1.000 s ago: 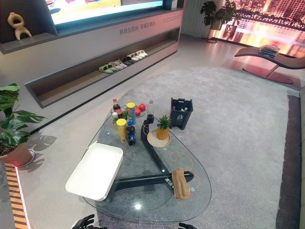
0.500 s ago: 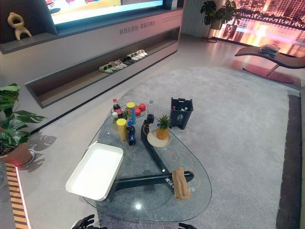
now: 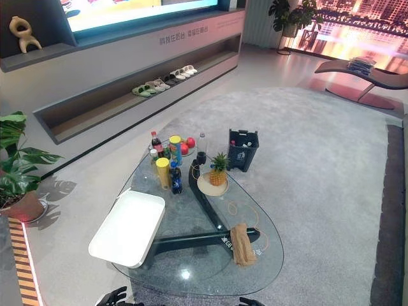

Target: Wipe the table with a cloth and put it in the basket.

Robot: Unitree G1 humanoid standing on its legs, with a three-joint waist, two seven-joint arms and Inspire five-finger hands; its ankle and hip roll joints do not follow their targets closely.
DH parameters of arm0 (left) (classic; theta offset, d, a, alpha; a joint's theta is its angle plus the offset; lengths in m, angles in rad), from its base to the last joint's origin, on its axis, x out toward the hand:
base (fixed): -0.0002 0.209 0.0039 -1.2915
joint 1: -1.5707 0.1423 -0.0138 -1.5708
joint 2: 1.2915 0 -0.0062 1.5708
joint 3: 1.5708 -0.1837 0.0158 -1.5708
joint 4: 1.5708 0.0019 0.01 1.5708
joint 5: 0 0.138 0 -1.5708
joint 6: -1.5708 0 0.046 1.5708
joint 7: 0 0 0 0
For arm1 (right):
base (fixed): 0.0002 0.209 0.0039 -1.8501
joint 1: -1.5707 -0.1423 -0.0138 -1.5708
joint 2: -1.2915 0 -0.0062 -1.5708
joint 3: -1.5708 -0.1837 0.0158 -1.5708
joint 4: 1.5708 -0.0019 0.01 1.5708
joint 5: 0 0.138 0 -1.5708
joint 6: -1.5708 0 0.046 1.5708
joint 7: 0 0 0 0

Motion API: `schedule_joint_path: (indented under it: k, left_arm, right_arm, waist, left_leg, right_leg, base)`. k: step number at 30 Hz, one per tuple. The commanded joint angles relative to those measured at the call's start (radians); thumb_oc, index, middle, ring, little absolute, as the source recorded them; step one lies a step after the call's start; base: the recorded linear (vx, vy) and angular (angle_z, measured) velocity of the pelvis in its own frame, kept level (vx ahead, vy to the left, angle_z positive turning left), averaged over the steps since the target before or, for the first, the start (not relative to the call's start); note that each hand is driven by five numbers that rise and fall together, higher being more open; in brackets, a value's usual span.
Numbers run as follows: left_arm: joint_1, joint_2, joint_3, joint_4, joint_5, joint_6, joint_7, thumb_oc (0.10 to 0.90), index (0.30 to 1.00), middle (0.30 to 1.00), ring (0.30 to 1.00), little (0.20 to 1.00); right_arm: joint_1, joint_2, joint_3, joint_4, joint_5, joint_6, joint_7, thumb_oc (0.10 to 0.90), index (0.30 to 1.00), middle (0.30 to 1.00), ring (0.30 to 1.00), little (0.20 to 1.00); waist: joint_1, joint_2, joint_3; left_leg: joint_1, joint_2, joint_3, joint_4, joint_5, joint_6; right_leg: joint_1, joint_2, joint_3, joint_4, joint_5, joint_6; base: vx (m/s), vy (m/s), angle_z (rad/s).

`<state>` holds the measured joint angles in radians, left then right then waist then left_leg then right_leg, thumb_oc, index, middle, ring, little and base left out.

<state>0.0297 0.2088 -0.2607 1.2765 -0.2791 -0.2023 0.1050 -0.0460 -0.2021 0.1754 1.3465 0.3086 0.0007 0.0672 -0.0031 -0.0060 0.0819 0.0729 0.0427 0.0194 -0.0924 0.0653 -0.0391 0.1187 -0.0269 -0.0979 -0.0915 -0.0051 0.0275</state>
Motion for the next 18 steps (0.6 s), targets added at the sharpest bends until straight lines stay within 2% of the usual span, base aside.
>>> schedule_joint_path:
  k: [1,8,10,15,16,17,18]
  left_arm:
    - [-0.093,-0.027,-0.010,0.028,0.018,-0.015,0.025,0.800,0.900,0.900,0.900,0.900]
    - [-0.092,-0.019,-0.027,0.013,0.044,-0.010,0.048,0.800,0.900,0.900,0.900,0.900]
    - [-0.111,-0.007,-0.045,-0.006,0.042,-0.017,0.059,0.800,0.900,0.900,0.900,0.900]
    - [-0.120,0.005,-0.063,-0.030,0.037,-0.022,0.072,0.800,0.900,0.900,0.900,0.900]
    - [-0.120,0.001,-0.064,-0.029,0.041,-0.029,0.076,0.800,0.900,0.900,0.900,0.900]
    - [-0.122,-0.001,-0.065,-0.030,0.041,-0.029,0.079,0.800,0.900,0.900,0.900,0.900]
    - [-0.126,-0.001,-0.077,-0.049,0.025,-0.024,0.101,0.800,0.900,0.900,0.900,0.900]
  right_arm:
    - [-0.027,-0.014,0.017,0.046,-0.007,-0.018,0.003,0.800,0.900,0.900,0.900,0.900]
    - [-0.040,-0.025,0.020,0.006,0.028,-0.094,0.002,0.800,0.900,0.900,0.900,0.900]
    - [-0.068,-0.036,0.036,-0.040,0.065,-0.145,-0.004,0.800,0.900,0.900,0.900,0.900]
    - [-0.093,-0.053,0.045,-0.110,0.096,-0.248,-0.042,0.800,0.900,0.900,0.900,0.900]
    - [-0.103,-0.053,0.048,-0.136,0.092,-0.308,-0.069,0.800,0.900,0.900,0.900,0.900]
    - [-0.107,-0.052,0.050,-0.146,0.093,-0.328,-0.089,0.800,0.900,0.900,0.900,0.900]
    - [-0.112,-0.055,0.059,-0.243,0.085,-0.342,-0.171,0.800,0.900,0.900,0.900,0.900]
  waist:
    - [0.010,-0.024,0.048]
    - [0.012,-0.025,0.073]
    - [0.012,-0.023,0.110]
    - [0.010,-0.023,0.145]
    - [0.010,-0.020,0.154]
    - [0.009,-0.019,0.158]
    - [0.004,-0.016,0.183]
  left_leg:
    - [0.028,-0.038,0.012,0.005,-0.078,0.033]
    - [0.002,-0.037,0.017,0.005,-0.067,0.032]
    - [-0.030,-0.039,0.017,0.005,-0.055,0.036]
    - [-0.055,-0.046,0.011,0.005,-0.049,0.044]
    - [-0.065,-0.050,0.007,0.005,-0.044,0.044]
    - [-0.072,-0.052,0.007,0.009,-0.044,0.045]
    - [-0.089,-0.056,0.007,0.026,-0.044,0.050]
  right_leg:
    - [-0.019,-0.047,-0.012,0.004,0.052,0.057]
    - [-0.048,-0.050,-0.013,0.004,0.064,0.059]
    - [-0.083,-0.050,-0.008,0.004,0.076,0.056]
    - [-0.114,-0.049,0.004,0.007,0.084,0.053]
    - [-0.129,-0.047,0.011,0.013,0.087,0.052]
    - [-0.136,-0.047,0.013,0.015,0.089,0.052]
    - [-0.152,-0.050,0.017,0.026,0.091,0.050]
  base:
    - [0.07,-0.009,0.01]
    - [0.02,-0.008,0.00]
    - [-0.12,-0.022,-0.01]
    - [-0.04,-0.004,-0.01]
    - [0.00,0.000,0.00]
    - [-0.04,0.033,-0.02]
    - [-0.04,0.027,-0.03]
